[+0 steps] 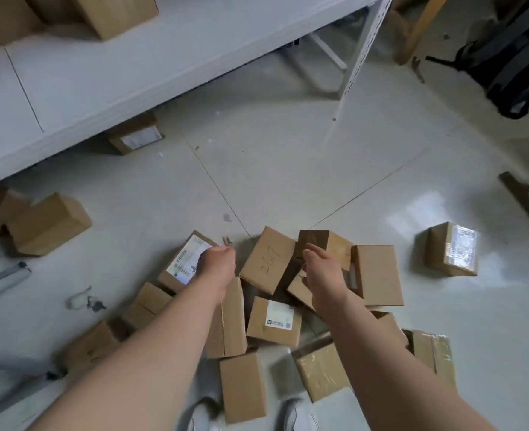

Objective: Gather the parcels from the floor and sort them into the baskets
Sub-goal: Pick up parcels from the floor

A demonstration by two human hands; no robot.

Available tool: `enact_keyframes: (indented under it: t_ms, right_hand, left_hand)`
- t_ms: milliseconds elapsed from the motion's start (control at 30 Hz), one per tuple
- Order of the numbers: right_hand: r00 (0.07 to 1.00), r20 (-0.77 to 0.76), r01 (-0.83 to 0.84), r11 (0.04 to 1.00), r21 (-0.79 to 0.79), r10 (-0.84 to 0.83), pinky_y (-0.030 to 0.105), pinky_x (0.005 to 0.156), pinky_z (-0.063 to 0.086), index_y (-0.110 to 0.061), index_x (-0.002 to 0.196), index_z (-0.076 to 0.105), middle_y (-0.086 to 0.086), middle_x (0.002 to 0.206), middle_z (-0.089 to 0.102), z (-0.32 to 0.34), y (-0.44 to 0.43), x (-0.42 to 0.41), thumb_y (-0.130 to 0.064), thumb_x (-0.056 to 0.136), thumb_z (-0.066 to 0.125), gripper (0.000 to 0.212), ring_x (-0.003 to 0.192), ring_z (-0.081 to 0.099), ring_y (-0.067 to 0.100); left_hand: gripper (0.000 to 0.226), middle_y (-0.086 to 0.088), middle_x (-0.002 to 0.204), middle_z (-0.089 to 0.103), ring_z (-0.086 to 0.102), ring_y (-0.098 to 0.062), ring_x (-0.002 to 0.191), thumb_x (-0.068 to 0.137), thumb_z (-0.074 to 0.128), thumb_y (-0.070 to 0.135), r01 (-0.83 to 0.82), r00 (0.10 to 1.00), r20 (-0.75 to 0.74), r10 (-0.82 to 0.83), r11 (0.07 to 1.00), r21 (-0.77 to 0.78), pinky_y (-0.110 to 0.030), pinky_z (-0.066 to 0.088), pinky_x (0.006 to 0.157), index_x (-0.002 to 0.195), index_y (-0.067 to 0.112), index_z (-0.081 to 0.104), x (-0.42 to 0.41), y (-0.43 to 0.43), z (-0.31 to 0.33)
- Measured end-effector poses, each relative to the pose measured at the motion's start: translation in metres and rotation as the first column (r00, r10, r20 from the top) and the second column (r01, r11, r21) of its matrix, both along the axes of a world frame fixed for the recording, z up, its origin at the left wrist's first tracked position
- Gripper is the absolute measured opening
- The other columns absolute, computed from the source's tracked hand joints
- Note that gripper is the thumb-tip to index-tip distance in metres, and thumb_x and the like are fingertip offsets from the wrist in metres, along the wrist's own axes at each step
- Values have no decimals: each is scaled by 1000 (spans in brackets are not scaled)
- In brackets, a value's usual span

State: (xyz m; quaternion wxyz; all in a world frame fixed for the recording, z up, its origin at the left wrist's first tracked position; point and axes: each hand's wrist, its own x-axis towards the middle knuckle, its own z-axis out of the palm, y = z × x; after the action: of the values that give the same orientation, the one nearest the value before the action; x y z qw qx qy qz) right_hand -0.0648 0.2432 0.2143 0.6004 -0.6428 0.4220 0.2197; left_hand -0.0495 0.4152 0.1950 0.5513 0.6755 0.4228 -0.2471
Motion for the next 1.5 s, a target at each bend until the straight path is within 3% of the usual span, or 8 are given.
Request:
enact_keyframes:
  t_ms: [167,400,633,800,933,1000,1100,1500]
  right_hand:
    - [998,-44,-42,999,-11,42,19,59,41,-11,143,40,4,126,57,-105,7,13,-20,103,39,41,92,55,13]
    - [990,-123,-75,997,20,76,37,97,38,-11,151,23,6,125,44,-210,25,28,-41,94,43,67,113,44,22]
    - [971,-225,-74,996,49,83,38,90,44,2,110,55,21,117,57,-248,27,38,-18,103,38,28,114,54,35]
    - [992,-104,-63,996,63,69,30,78,41,-9,134,47,0,98,53,-239,25,41,-16,103,36,33,80,50,11]
    - [992,12,-127,990,68,126,22,66,47,-11,132,50,0,103,62,-192,33,50,-11,102,35,34,87,58,12]
    - [987,81,-141,988,65,135,30,84,53,-14,136,48,5,118,64,-159,39,52,-12,100,35,39,103,62,20]
    - [968,171,-185,983,4,182,44,105,45,-23,143,44,3,128,61,-103,46,50,-20,99,37,45,114,59,25]
    - [921,280,-275,961,-25,271,47,113,35,-51,144,31,0,145,36,195,83,38,-43,98,37,47,123,47,22]
  left_hand:
    - [20,-15,91,57,48,-19,80,96,43,11,68,997,-23,-67,997,38,-31,45,79,102,11,62,14,-7,-97]
    - [43,-7,145,43,43,-24,124,104,29,15,274,962,-55,-269,951,141,-28,30,86,146,14,38,30,-10,-189]
    - [32,-21,97,58,50,-27,83,95,32,3,587,807,-177,-563,797,141,-29,39,63,112,-8,58,50,-3,-240]
    - [29,-17,110,64,54,-25,92,95,36,12,486,871,-118,-478,873,51,-32,42,81,104,7,63,47,7,-236]
    - [37,-5,128,61,54,-24,116,98,39,18,309,951,-8,-309,951,-1,-38,42,100,130,17,57,43,18,-186]
    - [36,-1,128,61,55,-20,117,99,42,17,210,977,52,-209,978,-11,-37,43,103,132,18,57,41,22,-149]
    - [30,1,120,65,58,-20,113,91,53,25,60,988,145,-58,998,-10,-41,45,102,119,27,65,33,28,-88]
    - [19,2,104,72,67,-13,94,95,55,21,-237,888,397,232,971,-37,-29,57,77,103,18,72,-4,59,227]
